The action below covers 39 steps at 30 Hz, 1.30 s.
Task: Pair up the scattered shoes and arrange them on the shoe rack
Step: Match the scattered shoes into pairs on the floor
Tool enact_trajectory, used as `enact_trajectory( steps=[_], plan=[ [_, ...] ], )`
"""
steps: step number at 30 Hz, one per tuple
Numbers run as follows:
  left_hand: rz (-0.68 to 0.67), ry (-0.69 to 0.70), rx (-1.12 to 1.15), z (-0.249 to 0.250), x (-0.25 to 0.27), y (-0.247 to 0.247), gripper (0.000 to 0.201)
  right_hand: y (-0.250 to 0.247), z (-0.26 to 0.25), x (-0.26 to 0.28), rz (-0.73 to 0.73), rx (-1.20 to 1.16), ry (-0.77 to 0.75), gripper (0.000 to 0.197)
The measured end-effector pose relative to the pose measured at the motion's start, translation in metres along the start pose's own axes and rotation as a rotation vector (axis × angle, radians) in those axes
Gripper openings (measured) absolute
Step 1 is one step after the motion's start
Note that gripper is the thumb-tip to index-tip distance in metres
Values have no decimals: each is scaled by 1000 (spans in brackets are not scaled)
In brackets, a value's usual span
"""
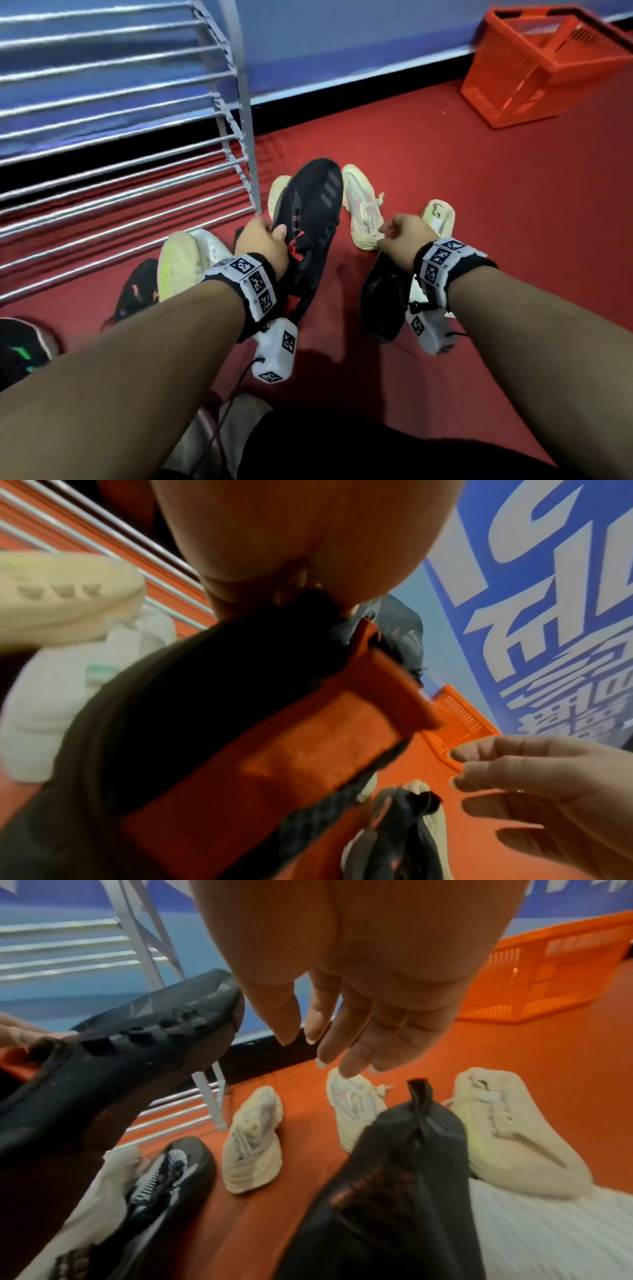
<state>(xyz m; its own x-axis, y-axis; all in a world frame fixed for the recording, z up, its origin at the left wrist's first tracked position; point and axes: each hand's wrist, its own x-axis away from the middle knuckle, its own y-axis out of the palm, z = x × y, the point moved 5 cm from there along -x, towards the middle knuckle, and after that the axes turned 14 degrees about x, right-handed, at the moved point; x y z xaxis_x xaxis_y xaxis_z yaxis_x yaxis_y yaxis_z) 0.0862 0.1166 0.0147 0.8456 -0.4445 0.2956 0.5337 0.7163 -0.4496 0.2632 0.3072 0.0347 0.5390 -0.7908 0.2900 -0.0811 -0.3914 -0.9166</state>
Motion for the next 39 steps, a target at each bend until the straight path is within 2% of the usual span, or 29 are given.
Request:
enact_trajectory(
  steps=[3,7,11,14,16,19,22,24,26,28,33,36,39],
  plan=[
    [-41,-20,-42,-17,0,25,24,15,24,-1,3,-34,55,5],
    [-67,-40,-46,-29,0,41,26,33,45,-7,26,-15,108,18],
    [-64,-51,-70,-37,-1,45,29,57,46,-8,-20,284,13,57],
    [-67,-66,-60,-47,-1,47,28,72,34,-8,-119,411,-105,69],
    [-55,-81,-61,-54,0,46,28,80,29,-10,-236,479,-142,75],
    [-53,-87,-67,-62,1,46,26,93,26,-12,-388,648,-207,73],
    [-71,-81,-74,-70,-1,46,24,99,23,-12,-404,798,-271,60],
    [-81,-77,-69,-73,-2,47,23,98,19,-12,-385,862,-285,47],
    [-82,-76,-61,-75,-3,46,22,94,15,-12,-320,909,-293,32],
    [-75,-81,-69,-76,-2,45,21,91,15,-13,-243,911,-283,25],
    [-30,-69,-75,-79,-3,40,26,88,23,-17,-151,822,-222,26],
    [-6,-97,-22,-83,-4,36,28,83,16,-23,-24,753,-212,19],
    [32,-108,-12,-81,-3,30,28,73,6,-30,66,602,-180,30]
  ],
)
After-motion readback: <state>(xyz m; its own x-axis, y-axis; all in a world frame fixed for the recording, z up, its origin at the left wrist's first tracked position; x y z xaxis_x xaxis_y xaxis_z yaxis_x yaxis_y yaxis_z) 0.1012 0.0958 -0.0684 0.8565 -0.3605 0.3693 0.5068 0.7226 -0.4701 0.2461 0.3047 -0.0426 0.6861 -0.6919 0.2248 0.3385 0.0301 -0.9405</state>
